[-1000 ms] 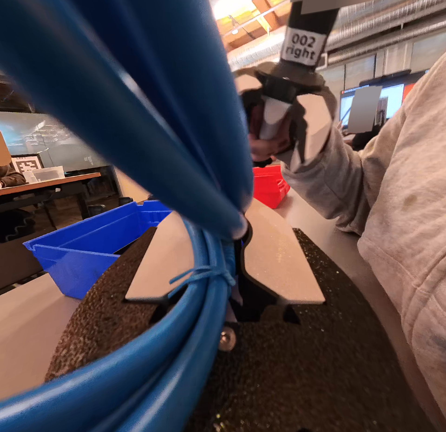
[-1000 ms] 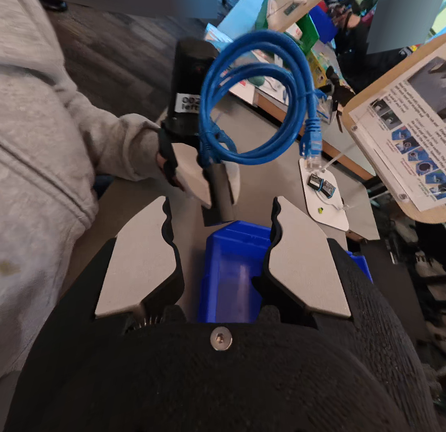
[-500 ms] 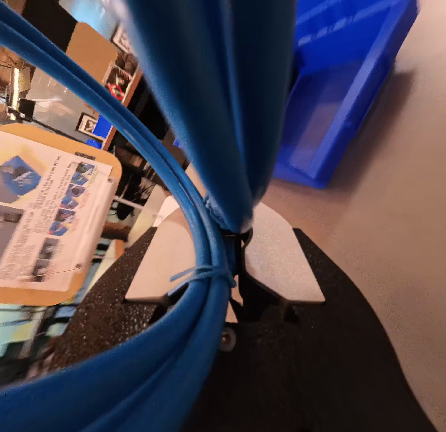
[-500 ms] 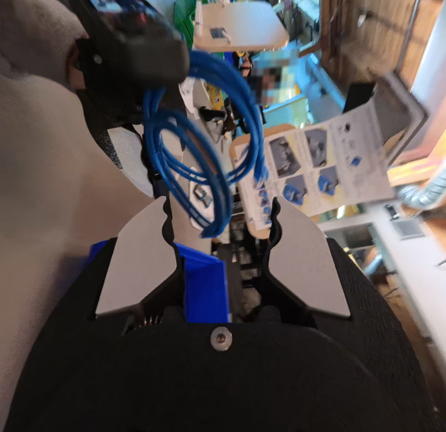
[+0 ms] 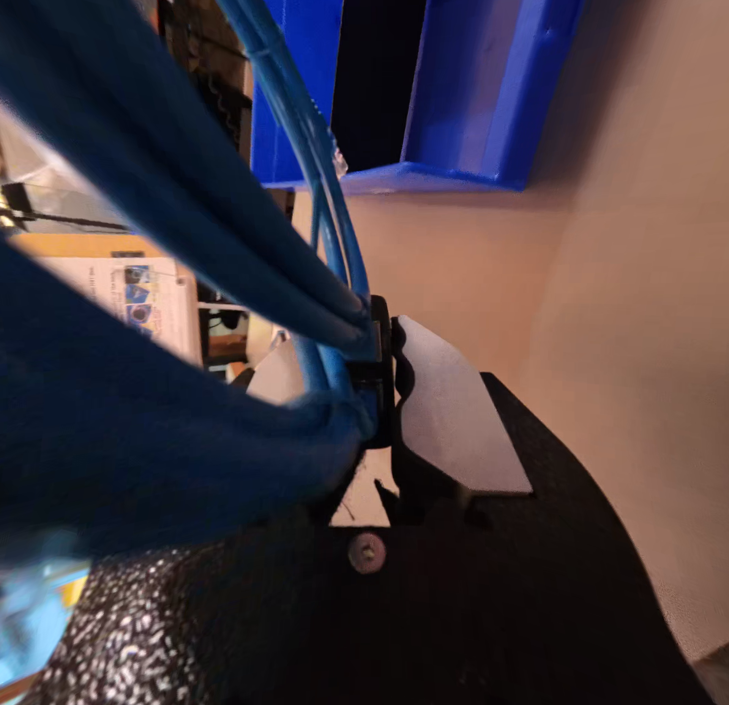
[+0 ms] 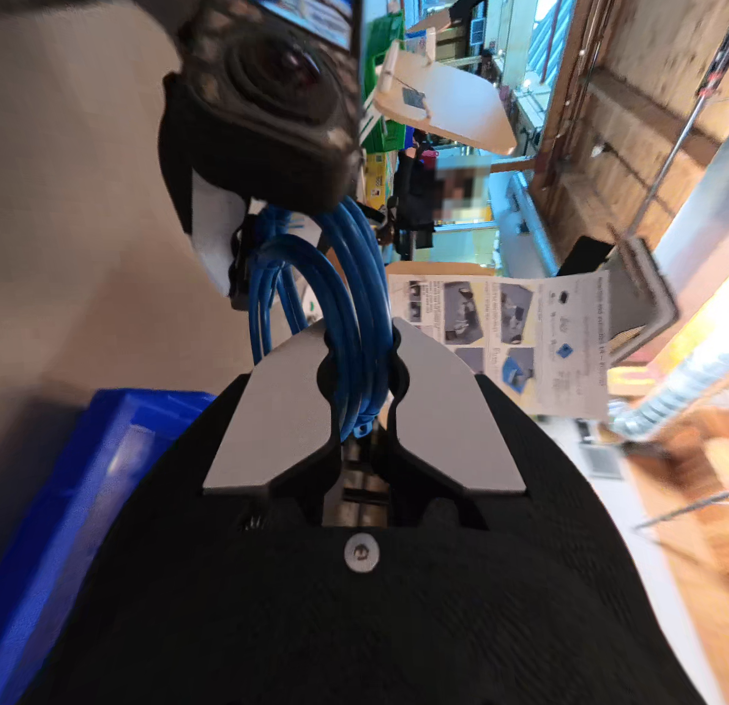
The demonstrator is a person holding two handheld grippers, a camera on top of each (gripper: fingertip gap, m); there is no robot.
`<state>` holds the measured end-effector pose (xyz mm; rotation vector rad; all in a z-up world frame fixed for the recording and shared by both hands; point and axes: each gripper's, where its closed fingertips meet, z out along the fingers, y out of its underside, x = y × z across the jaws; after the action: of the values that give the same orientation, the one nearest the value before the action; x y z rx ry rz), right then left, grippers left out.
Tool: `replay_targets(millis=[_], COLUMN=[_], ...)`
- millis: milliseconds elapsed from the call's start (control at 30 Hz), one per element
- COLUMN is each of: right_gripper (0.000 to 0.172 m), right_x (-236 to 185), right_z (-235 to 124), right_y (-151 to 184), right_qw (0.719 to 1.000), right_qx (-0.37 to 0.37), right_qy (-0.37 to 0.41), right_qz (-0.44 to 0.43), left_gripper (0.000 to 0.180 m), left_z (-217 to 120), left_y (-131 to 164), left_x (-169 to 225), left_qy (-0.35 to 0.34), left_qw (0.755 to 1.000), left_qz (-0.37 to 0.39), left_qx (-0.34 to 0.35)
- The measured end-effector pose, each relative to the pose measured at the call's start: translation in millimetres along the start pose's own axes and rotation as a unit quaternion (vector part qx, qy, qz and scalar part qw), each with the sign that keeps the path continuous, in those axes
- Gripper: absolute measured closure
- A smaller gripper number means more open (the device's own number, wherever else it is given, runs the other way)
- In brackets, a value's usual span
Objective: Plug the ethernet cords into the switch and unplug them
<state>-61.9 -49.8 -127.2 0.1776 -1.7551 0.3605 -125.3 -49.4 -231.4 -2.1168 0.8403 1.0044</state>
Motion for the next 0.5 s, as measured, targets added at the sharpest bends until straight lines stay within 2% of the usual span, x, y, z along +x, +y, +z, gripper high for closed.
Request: replay_targets(millis=[100,233,300,367,500], right_gripper=[0.15,0.151,0.15,0.151,0.151], right_x=[14,32,39,46,52], right_z=[6,11,11,9,4], right_y=[6,15,18,19,26], right_qw=[0.996,0.982,0.971,0.958,0.936], right_qx=[0.028,0.061,0.085,0.112,0.144], right_qy=[0.004,0.017,0.025,0.034,0.054], right_qz=[0.086,0.18,0.222,0.261,0.317], left_gripper=[0.148,0.13,0.12,0.118,0.119], left_z=[-6,-19,-27,-36,-55], left_y=[-8,-10,-11,-10,-12], left_x=[0,-22,-32,-41,-47], left_qy=[0.016,-0.024,-0.03,-0.035,-0.003], left_qw=[0.996,0.974,0.952,0.925,0.856], left_qz=[-0.063,-0.16,-0.218,-0.273,-0.357], left_qx=[0.067,0.157,0.211,0.263,0.375])
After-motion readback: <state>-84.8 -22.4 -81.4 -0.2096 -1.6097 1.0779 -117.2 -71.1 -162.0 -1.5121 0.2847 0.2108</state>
